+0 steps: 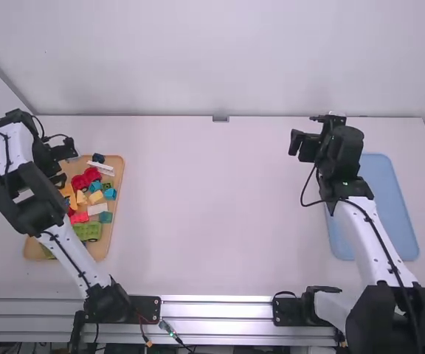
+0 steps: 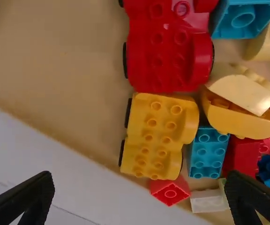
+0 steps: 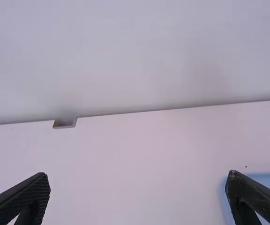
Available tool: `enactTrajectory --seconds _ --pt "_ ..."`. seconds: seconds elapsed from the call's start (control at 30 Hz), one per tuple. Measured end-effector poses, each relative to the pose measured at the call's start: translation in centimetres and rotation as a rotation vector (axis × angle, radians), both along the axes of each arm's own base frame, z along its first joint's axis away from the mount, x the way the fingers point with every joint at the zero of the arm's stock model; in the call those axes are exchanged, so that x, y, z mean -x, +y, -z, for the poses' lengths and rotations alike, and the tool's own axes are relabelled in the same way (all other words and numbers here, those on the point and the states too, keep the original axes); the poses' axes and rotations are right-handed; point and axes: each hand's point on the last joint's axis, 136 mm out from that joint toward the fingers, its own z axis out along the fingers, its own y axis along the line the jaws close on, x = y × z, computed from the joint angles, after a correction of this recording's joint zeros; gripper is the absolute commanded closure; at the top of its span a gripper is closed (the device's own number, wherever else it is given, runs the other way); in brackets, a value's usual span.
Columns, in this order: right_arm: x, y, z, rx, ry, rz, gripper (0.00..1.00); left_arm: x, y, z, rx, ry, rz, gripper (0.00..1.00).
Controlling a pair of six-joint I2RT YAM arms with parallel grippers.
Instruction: Assemble lego blocks to make yellow taxi
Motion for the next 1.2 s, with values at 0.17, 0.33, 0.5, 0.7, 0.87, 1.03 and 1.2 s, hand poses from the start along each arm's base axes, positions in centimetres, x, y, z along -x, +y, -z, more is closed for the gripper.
enactTrajectory --seconds 0.17,0.33,0.5,0.7,0.87,1.03,1.2 --pt "0.0 0.4 0.0 -0.005 -0.001 -0.009 0.01 -0.6 0.4 1.0 -0.011 -0.023 0.049 0.04" --pt "-0.1 1.6 -0.5 -0.001 -0.023 -0.041 0.01 -0.1 -0.2 2.4 0.015 -0.001 0.092 0.03" --pt "-0.1 2.0 -0.6 -0.002 -0.025 -0.048 0.01 0.1 -0.3 4.2 0.014 0.002 0.105 0.05" --pt "-0.1 1.8 -0.6 -0.005 -0.024 -0.042 0.01 0.4 0.6 5.9 -0.002 -0.017 0.091 0.09" --pt "-0.2 1.8 -0.8 -0.004 -0.036 -0.043 0.01 1.2 1.0 6.3 0.006 -0.009 0.074 0.11" --pt "-0.2 1.9 -0.9 -0.003 -0.038 -0.044 0.01 1.2 0.6 6.3 0.025 -0.014 0.076 0.16" --pt "-0.2 2.1 -0.9 -0.004 -0.039 -0.049 0.01 1.0 0.2 6.3 0.046 -0.026 0.078 0.17"
